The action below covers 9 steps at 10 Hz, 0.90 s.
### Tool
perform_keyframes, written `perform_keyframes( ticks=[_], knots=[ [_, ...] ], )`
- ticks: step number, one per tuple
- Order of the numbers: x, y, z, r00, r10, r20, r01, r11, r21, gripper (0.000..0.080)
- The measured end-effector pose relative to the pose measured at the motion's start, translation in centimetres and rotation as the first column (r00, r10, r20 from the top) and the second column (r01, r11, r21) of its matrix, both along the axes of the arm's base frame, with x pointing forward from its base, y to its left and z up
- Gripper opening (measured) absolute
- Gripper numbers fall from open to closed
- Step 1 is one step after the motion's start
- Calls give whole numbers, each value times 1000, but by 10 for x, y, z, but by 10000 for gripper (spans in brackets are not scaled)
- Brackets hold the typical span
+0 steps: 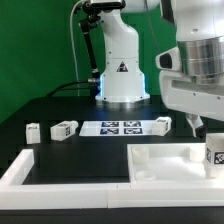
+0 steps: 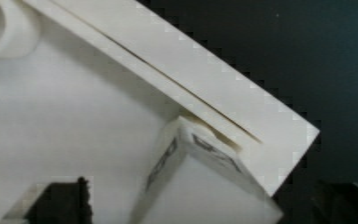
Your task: Assemble square table
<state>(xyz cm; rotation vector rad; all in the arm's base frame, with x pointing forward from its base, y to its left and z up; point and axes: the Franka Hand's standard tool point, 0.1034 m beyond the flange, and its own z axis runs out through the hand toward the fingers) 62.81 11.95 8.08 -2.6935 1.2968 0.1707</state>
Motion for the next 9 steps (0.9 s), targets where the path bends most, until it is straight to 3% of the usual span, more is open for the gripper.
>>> perform_keyframes(
  ticks=[3, 5, 6, 7, 8, 9],
  knots=[
    [0, -1, -1, 972, 229, 41, -230, 973, -2, 649],
    [0, 8, -3, 831, 551, 76, -543, 834, -99, 649],
    [-4, 10, -9, 822, 560, 100, -549, 827, -117, 627],
    [-6, 9, -9, 849, 521, 88, -512, 852, -104, 485],
    [-6, 6, -9, 868, 490, 82, -481, 870, -103, 485],
    [-9, 3, -11, 902, 428, 61, -421, 902, -97, 309]
  ],
)
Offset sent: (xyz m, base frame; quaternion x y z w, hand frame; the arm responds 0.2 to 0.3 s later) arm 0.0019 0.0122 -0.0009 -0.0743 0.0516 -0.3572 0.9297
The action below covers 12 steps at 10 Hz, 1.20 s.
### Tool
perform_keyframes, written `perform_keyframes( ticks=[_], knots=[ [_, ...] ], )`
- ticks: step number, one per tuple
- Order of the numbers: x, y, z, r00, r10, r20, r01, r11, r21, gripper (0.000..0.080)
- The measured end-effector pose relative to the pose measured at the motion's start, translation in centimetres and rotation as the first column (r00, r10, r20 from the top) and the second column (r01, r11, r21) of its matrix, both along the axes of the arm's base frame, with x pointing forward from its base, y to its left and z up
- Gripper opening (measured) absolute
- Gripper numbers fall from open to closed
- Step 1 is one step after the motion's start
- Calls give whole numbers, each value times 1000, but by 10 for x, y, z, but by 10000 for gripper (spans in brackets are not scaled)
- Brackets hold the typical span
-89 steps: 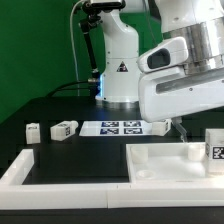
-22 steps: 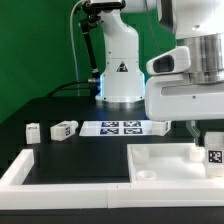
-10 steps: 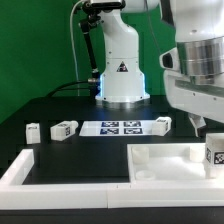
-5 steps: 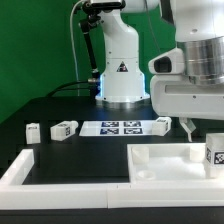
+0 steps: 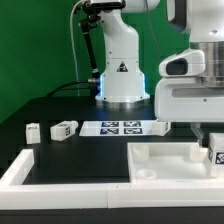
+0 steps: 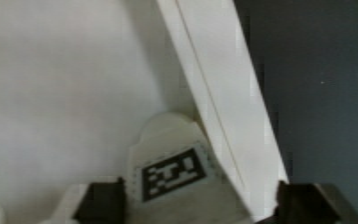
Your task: Assemble square table
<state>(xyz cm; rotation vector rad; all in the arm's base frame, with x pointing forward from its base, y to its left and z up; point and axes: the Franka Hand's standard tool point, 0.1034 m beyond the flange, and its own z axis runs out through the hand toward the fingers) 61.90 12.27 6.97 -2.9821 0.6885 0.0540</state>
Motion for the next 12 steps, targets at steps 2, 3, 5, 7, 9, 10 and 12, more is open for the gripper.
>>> perform_keyframes(
  ticks=[2, 3, 5, 7, 9, 10, 12],
  knots=[
    [0, 2, 0, 991, -134, -11, 134, 991, 0, 288],
    [0, 1, 0, 985, -169, -14, 169, 986, -1, 288],
    [4, 1, 0, 870, -492, -36, 493, 870, 11, 288],
    [5, 10, -1, 655, -752, -81, 756, 653, 46, 288],
    [11, 10, 1, 413, -902, -124, 911, 412, 37, 289],
    [13, 9, 1, 318, -939, -132, 948, 317, 35, 289],
    [13, 8, 0, 182, -972, -150, 983, 179, 27, 289]
  ],
)
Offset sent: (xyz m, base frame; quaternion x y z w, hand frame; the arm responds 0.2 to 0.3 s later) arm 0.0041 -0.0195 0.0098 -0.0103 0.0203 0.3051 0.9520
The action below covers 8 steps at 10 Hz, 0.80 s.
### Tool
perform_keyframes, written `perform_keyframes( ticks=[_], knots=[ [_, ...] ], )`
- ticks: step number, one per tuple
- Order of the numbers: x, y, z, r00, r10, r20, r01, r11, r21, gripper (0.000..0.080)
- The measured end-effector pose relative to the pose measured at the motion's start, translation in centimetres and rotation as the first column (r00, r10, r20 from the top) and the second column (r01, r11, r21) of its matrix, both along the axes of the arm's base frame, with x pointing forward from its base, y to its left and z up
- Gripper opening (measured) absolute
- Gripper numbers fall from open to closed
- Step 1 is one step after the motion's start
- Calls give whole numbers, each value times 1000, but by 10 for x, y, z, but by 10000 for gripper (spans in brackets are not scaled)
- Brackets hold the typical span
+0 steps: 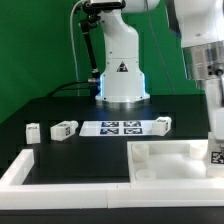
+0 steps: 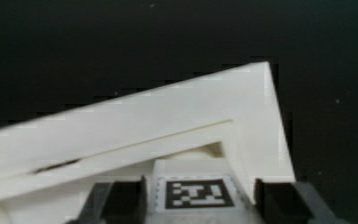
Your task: Assemble square table
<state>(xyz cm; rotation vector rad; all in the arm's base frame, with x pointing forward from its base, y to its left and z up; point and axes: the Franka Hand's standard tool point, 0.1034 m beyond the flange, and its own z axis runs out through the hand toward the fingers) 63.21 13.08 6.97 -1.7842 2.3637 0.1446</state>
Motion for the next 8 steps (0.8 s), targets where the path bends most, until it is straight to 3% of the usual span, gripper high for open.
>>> perform_keyframes(
  ticks=[4, 5, 6, 7, 8],
  knots=[
    [-1, 0, 0, 999, -44, -10, 44, 999, 2, 290],
    [-1, 1, 2, 1000, -7, -1, 7, 1000, 1, 399],
    [-4, 2, 11, 999, 46, 14, -46, 999, 2, 563],
    [-12, 4, 22, 998, 50, 23, -50, 999, 5, 563],
    [-21, 5, 34, 998, 58, 36, -58, 998, 5, 623]
  ],
)
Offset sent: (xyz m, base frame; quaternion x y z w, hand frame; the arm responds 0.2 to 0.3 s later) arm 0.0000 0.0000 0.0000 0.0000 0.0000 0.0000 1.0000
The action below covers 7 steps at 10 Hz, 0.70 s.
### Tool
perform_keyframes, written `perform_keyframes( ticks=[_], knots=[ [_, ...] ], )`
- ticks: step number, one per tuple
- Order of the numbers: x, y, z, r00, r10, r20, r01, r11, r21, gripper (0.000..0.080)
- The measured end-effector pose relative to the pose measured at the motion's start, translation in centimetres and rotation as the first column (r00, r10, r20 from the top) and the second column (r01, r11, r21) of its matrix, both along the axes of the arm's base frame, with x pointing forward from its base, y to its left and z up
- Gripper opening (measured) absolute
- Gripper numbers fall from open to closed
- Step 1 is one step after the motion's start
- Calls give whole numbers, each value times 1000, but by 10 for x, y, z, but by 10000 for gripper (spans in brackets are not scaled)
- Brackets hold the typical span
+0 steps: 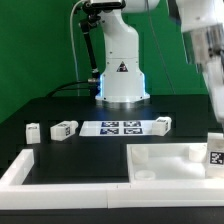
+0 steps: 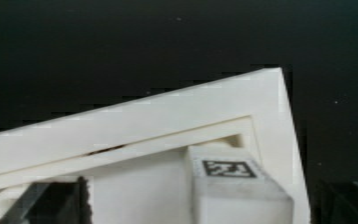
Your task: Assemble square table
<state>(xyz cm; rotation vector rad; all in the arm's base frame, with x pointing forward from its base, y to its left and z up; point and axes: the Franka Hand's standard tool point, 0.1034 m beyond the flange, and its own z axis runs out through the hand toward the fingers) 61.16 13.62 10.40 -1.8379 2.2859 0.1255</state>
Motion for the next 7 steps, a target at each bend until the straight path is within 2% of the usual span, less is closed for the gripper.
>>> perform_keyframes(
  ticks=[1, 7],
  knots=[
    [-5, 0, 5, 1000, 4, 1, -4, 1000, 1, 642],
    [-6, 1, 1, 1000, 18, -2, -18, 1000, -2, 649]
  ],
)
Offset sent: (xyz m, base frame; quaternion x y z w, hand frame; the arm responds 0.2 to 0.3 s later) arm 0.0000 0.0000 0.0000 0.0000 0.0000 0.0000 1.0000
